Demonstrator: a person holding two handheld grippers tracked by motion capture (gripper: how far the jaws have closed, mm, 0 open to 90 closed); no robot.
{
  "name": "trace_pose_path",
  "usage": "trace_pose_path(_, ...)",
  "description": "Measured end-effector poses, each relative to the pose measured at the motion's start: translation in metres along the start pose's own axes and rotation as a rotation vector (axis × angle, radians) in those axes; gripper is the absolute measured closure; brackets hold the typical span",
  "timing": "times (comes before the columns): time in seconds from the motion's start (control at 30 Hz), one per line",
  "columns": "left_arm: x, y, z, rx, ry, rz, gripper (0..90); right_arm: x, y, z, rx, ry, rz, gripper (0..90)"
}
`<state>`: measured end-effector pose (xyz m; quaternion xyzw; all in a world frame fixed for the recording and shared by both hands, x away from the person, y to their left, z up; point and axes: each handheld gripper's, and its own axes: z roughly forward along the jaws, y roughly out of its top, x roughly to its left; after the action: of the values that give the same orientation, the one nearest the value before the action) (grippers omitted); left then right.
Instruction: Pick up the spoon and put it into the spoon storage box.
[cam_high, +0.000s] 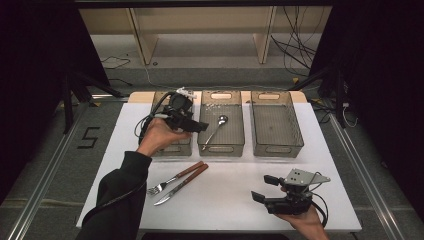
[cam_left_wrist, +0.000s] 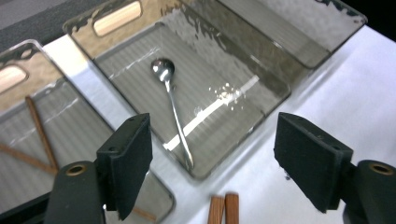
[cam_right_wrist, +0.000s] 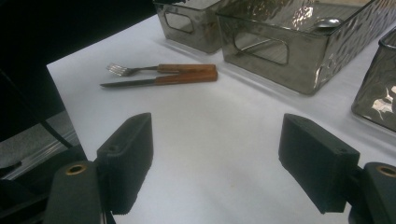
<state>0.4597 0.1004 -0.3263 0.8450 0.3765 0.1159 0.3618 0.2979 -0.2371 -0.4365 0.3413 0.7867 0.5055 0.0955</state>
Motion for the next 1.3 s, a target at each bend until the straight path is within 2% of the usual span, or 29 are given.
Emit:
trace_pose_path(0.2,-0.002,-0.024,-0.012,-0.011,0.010,0.007,26.3,0.000,0.000,0.000,0.000,0.000,0.003,26.9)
trace_pose_path(0.53,-0.001,-0.061,-0.021,-0.026,-0.003,-0.011,23.9,-0.001,-0.001,0.002,0.007,0.006,0.002,26.9)
trace_pose_path(0.6,0.000,-0.067,-0.023,-0.039,-0.008,-0.019,23.5,-0.001,-0.001,0.002,0.005,0.007,0.004,26.9)
trace_pose_path(0.77,0.001,-0.077,-0.023,-0.046,-0.005,-0.011,22.3,-0.001,-0.001,0.002,0.005,0.005,0.005,26.8)
trace_pose_path(0.93,-0.002,-0.084,-0.022,-0.037,0.001,-0.005,22.2,-0.001,-0.001,0.002,0.001,0.005,0.001,26.8)
trace_pose_path(1.0,-0.003,-0.088,-0.021,-0.021,0.001,0.006,22.2,-0.001,-0.001,0.001,-0.002,0.004,0.005,26.8)
trace_pose_path(1.3,-0.006,-0.111,-0.014,0.060,-0.006,0.000,22.3,0.000,-0.001,0.002,0.000,0.004,0.004,26.6)
